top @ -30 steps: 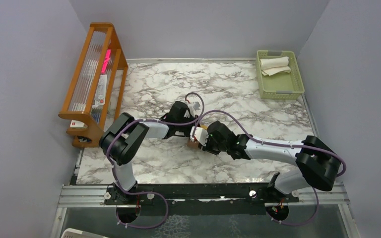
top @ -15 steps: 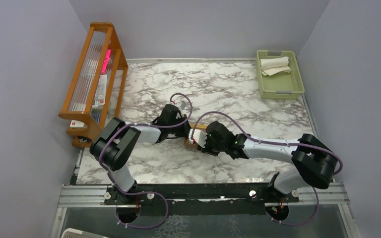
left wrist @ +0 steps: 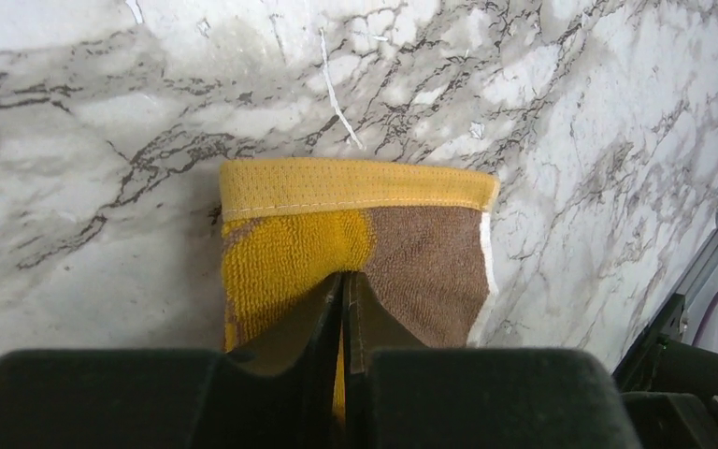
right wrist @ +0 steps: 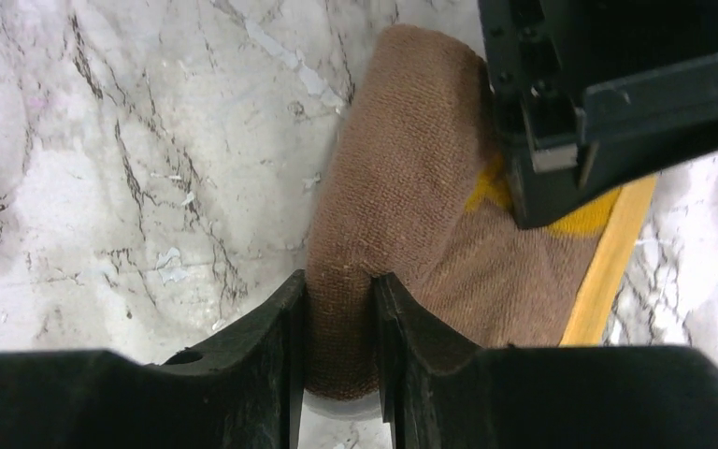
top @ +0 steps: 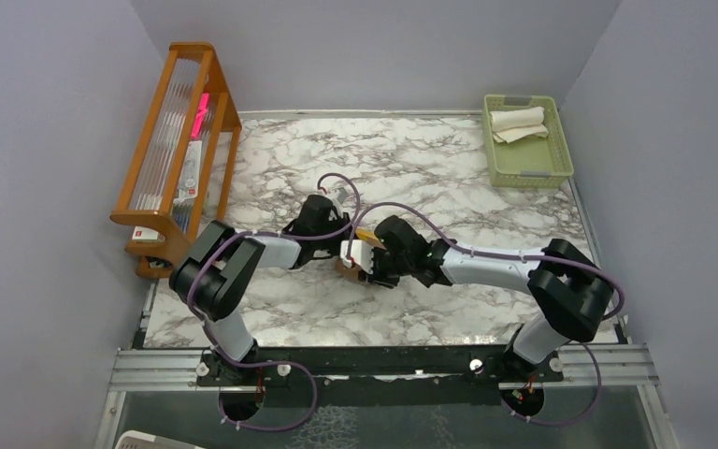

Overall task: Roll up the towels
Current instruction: Roll the towel at the center of the board.

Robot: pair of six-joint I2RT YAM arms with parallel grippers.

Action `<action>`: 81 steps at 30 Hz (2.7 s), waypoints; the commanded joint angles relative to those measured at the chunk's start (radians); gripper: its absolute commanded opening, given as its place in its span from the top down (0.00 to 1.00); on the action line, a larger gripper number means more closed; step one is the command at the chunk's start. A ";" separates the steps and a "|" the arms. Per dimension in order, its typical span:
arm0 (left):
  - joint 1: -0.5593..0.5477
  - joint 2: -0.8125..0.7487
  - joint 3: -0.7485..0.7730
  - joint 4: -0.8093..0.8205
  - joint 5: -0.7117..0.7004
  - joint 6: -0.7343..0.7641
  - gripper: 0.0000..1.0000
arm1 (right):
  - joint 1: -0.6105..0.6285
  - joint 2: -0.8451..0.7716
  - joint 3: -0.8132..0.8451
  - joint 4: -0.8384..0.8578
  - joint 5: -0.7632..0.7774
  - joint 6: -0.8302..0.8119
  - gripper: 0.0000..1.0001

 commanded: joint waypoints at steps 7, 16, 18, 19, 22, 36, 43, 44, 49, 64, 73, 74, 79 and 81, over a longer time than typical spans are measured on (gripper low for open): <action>0.141 -0.117 0.116 -0.146 0.055 0.025 0.79 | -0.025 0.071 0.065 -0.039 -0.210 -0.017 0.71; 0.215 -0.380 0.146 -0.345 -0.004 0.042 0.71 | -0.157 0.180 0.147 -0.091 -0.458 0.134 0.74; 0.215 -0.432 0.118 -0.361 0.000 0.050 0.71 | -0.204 0.236 0.200 -0.120 -0.552 0.195 0.73; 0.215 -0.456 0.099 -0.360 0.016 0.052 0.71 | -0.234 0.266 0.228 -0.133 -0.612 0.228 0.72; 0.215 -0.530 0.034 -0.340 0.053 0.044 0.70 | -0.303 0.376 0.318 -0.174 -0.793 0.329 0.71; 0.187 -0.510 -0.186 -0.082 0.177 -0.097 0.70 | -0.423 0.675 0.427 -0.112 -0.955 0.825 0.92; 0.157 -0.366 -0.154 0.021 0.268 -0.119 0.70 | -0.437 0.694 0.409 -0.096 -0.894 0.920 0.84; 0.157 -0.343 -0.154 0.033 0.272 -0.119 0.70 | -0.439 0.697 0.411 -0.095 -0.890 0.925 0.84; 0.155 -0.260 -0.164 0.083 0.258 -0.137 0.71 | -0.442 0.690 0.403 -0.096 -0.855 0.942 0.73; 0.153 -0.136 -0.157 0.094 0.173 -0.098 0.72 | -0.409 0.225 0.268 0.076 -0.165 0.614 0.51; 0.150 -0.099 -0.142 0.094 0.165 -0.094 0.73 | -0.356 -0.118 -0.144 0.596 -0.295 0.215 0.46; 0.150 -0.096 -0.139 0.093 0.165 -0.094 0.73 | -0.336 -0.135 -0.165 0.592 -0.309 0.142 0.46; 0.150 -0.088 -0.126 0.074 0.150 -0.084 0.73 | -0.165 -0.122 -0.211 0.523 -0.118 -0.147 0.46; 0.150 -0.086 -0.121 0.064 0.145 -0.082 0.73 | -0.116 -0.095 -0.207 0.510 -0.062 -0.202 0.46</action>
